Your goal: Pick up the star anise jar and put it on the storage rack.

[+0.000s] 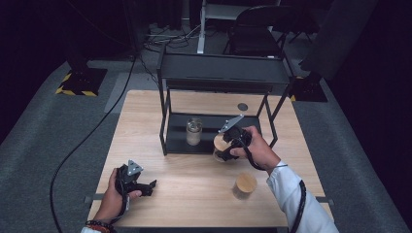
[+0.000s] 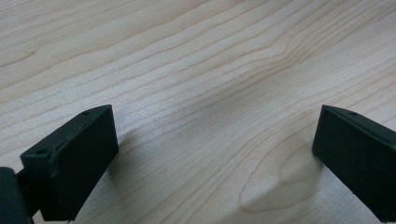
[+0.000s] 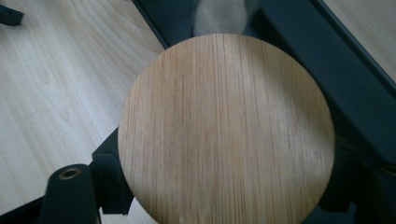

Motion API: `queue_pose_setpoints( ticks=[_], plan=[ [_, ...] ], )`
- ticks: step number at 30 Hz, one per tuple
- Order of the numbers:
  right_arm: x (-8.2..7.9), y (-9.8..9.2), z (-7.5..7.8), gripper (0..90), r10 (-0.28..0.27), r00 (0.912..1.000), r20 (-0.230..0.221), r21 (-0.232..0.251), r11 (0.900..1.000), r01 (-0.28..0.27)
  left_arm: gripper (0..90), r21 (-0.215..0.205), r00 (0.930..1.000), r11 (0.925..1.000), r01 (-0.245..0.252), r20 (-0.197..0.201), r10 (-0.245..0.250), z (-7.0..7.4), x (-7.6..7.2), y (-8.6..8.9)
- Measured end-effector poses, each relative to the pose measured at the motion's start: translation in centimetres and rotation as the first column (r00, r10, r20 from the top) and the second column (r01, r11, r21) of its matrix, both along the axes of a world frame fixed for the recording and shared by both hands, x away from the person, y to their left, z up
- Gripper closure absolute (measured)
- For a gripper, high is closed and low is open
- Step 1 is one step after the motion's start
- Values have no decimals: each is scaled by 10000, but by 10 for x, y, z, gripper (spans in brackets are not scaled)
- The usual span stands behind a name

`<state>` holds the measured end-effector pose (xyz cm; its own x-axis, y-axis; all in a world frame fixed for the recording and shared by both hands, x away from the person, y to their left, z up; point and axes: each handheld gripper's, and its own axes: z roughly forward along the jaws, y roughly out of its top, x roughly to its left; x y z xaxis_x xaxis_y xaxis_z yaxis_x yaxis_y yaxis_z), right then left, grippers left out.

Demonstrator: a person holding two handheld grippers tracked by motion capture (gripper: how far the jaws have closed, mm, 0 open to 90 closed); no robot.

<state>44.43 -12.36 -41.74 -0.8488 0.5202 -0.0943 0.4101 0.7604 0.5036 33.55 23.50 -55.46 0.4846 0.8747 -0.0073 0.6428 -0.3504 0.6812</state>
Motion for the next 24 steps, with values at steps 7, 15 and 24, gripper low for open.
queue_pose_setpoints(
  ticks=[7, 15, 24],
  plan=[
    [9, -1, 0, 245, -199, 9998, -33, 59, 9998, 199, 0, 1, 10000, 10000, 2, 2, -2, 0, 0, 0],
    [18, 1, 0, 245, -364, 9993, -5, 4, 9993, 364, 0, 11, 10000, 10000, -6, -4, 7, 0, 0, 0],
    [30, 3, -6, 246, -664, 9978, 3, 61, 9978, 664, 0, 11, 10000, 10000, 0, 1, 0, 0, 0, 0]
  ],
)
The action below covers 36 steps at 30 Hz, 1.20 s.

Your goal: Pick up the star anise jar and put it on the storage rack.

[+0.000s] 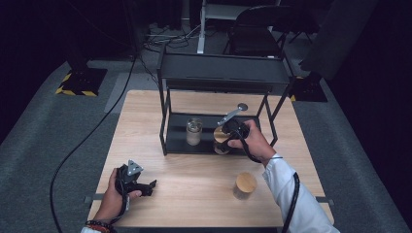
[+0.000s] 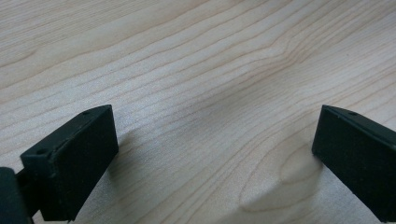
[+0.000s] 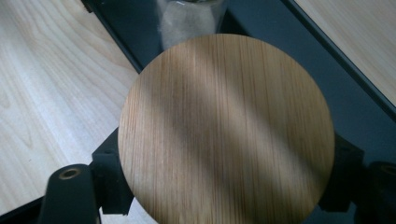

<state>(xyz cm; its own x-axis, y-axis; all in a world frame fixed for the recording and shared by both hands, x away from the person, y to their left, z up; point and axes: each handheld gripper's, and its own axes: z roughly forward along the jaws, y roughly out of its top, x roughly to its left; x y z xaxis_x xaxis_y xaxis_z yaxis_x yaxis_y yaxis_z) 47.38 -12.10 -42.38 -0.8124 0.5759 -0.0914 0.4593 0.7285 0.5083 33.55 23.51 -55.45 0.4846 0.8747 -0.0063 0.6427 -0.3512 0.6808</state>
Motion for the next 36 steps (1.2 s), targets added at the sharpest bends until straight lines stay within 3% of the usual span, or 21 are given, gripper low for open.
queue_pose_setpoints(
  ticks=[14, 36],
  plan=[
    [23, 2, -16, 246, -802, 9967, -108, -13, 9968, 802, 1, -2, 10000, 10000, -4, 0, 4, 0, 0, 0],
    [38, 4, -36, 246, -1404, 9896, -295, 98, 9900, 1408, 2, 1, 10000, 10000, 2, 2, -2, 0, 0, 0]
  ],
)
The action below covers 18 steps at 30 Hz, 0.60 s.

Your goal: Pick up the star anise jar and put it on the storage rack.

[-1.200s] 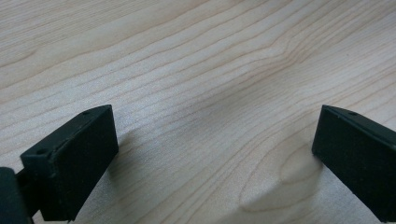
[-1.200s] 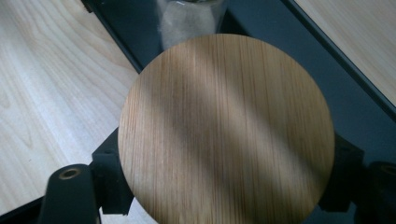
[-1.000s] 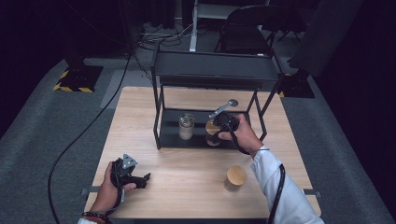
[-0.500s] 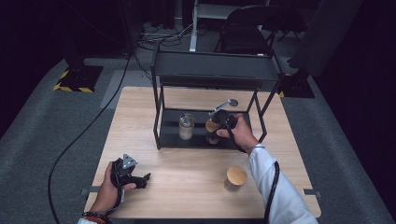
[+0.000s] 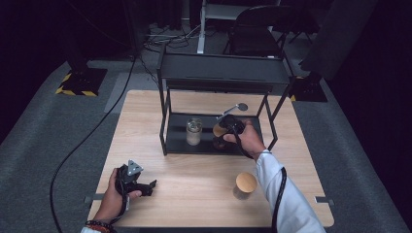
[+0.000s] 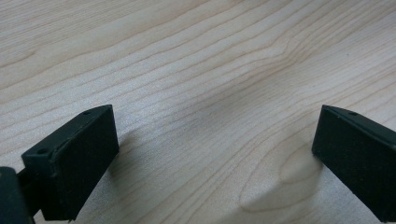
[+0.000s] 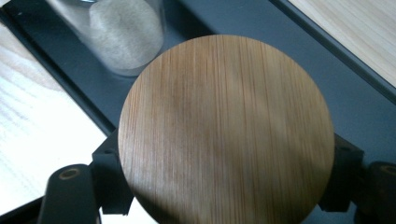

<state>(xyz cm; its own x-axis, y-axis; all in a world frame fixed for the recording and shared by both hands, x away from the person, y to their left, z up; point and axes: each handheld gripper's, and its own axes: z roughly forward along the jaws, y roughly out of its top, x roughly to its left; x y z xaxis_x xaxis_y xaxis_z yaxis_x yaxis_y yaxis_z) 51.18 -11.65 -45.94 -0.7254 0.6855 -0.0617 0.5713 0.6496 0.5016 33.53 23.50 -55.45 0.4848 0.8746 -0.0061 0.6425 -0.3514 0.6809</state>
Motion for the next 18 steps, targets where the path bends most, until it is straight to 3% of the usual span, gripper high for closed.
queue_pose_setpoints(
  ticks=[18],
  plan=[
    [6, 3, -11, 246, -387, 9992, -96, 202, 9990, 389, 1, 2, 10000, 10000, -2, 3, 2, 0, 0, 0]
  ],
)
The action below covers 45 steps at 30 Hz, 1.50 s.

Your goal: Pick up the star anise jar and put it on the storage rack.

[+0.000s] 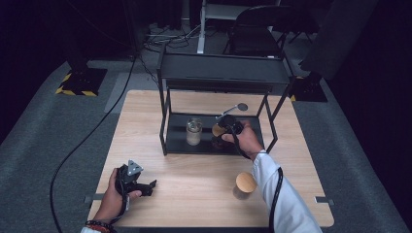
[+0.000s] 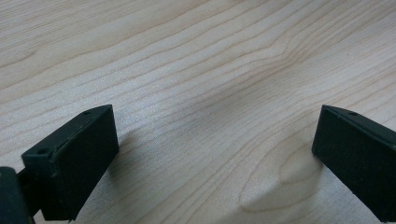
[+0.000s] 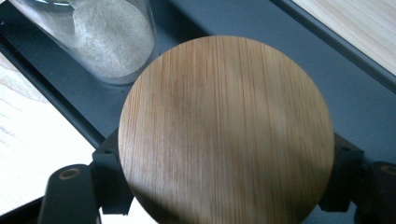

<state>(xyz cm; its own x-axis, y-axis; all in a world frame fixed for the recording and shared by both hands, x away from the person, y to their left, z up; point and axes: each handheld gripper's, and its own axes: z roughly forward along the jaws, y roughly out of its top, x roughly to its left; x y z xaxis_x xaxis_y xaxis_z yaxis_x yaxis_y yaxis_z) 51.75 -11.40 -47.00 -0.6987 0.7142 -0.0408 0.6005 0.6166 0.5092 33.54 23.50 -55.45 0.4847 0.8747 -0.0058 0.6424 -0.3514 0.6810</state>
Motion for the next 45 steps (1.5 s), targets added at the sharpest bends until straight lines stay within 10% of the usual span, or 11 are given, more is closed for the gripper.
queue_pose_setpoints(
  ticks=[45],
  plan=[
    [-1, 2, -11, 37, -56, 9999, -150, -56, 10000, 55, 1, -1, 10000, 10000, 1, 0, -1, 0, 0, 0]
  ],
)
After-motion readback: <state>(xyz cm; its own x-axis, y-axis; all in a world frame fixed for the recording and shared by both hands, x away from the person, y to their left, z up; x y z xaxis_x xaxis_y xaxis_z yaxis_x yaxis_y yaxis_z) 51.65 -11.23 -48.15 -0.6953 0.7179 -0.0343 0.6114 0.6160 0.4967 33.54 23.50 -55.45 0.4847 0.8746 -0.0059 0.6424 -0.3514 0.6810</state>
